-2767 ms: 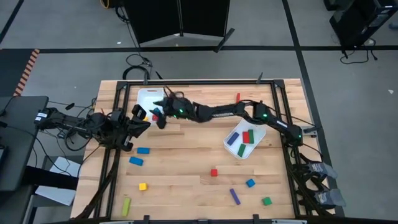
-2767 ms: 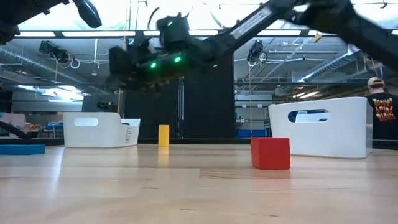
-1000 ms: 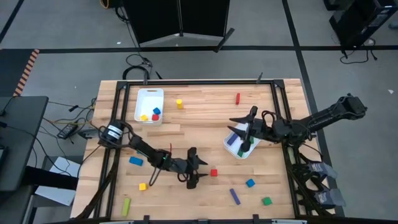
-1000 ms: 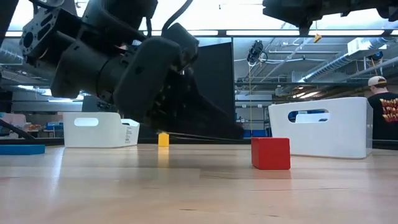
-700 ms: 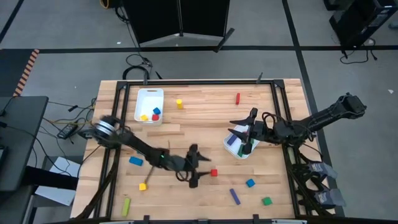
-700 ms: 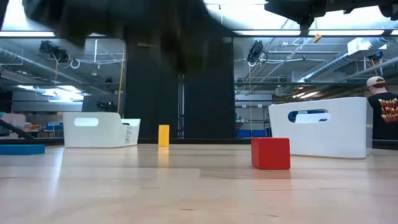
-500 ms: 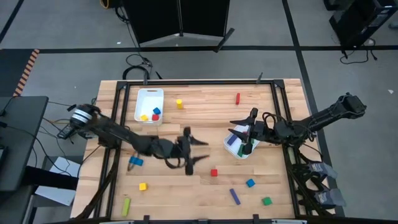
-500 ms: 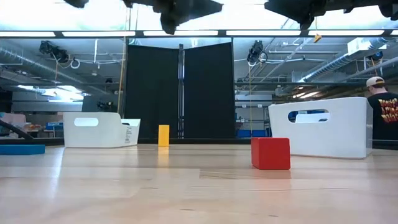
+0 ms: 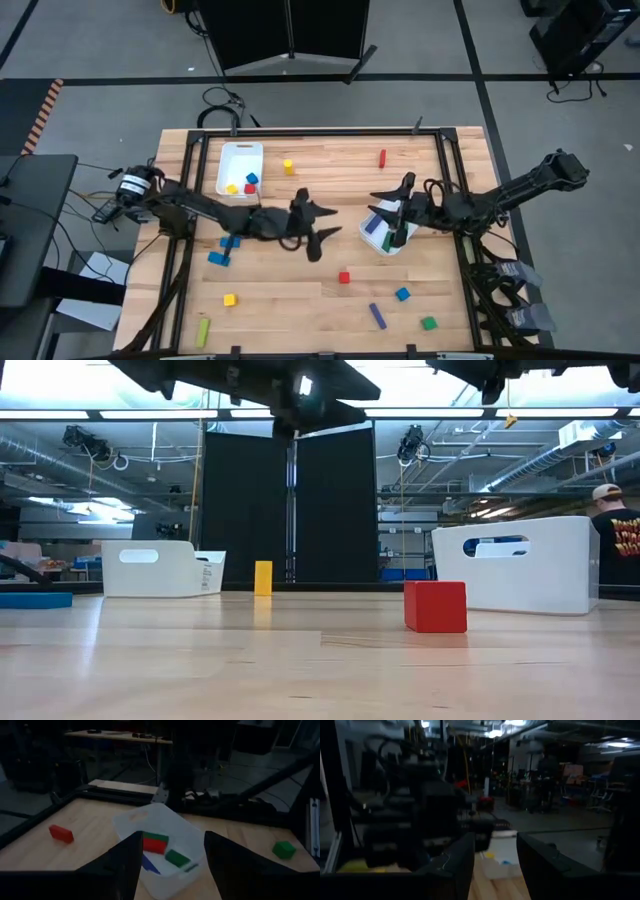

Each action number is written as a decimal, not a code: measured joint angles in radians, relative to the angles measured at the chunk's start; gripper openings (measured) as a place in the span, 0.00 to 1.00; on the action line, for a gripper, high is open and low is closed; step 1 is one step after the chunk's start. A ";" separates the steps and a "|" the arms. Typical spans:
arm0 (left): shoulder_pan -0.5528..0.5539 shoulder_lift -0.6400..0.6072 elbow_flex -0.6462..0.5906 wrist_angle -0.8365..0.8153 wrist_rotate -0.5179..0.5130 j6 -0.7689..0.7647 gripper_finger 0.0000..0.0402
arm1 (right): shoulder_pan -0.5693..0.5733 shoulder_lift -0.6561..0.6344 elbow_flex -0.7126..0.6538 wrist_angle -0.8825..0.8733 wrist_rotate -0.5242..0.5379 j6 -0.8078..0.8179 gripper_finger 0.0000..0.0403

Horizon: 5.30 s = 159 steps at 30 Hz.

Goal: Sort blocks by size
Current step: Put the red square block into the left white bin, then put the red rectangle block into the right white bin

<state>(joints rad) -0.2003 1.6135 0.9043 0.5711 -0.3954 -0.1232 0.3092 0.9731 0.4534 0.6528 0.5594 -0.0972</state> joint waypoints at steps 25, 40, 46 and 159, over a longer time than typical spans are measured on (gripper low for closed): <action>-0.131 0.362 -0.188 0.234 0.168 0.114 0.70 | -0.039 0.090 0.001 0.094 -0.010 0.095 0.39; -0.179 0.587 0.065 0.257 0.125 0.012 0.84 | -0.031 0.122 0.002 0.103 -0.089 0.089 0.39; -0.174 0.590 0.106 0.226 0.059 -0.008 0.77 | -0.029 0.122 0.002 0.109 -0.093 0.070 0.39; 1.040 -0.587 -0.306 -0.984 0.554 -0.608 0.60 | -0.936 0.710 0.839 -1.575 -0.482 0.883 0.64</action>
<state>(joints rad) 0.8396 1.0267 0.5980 -0.4132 0.1586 -0.7312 -0.6270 1.6831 1.2919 -0.9221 0.0772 0.7857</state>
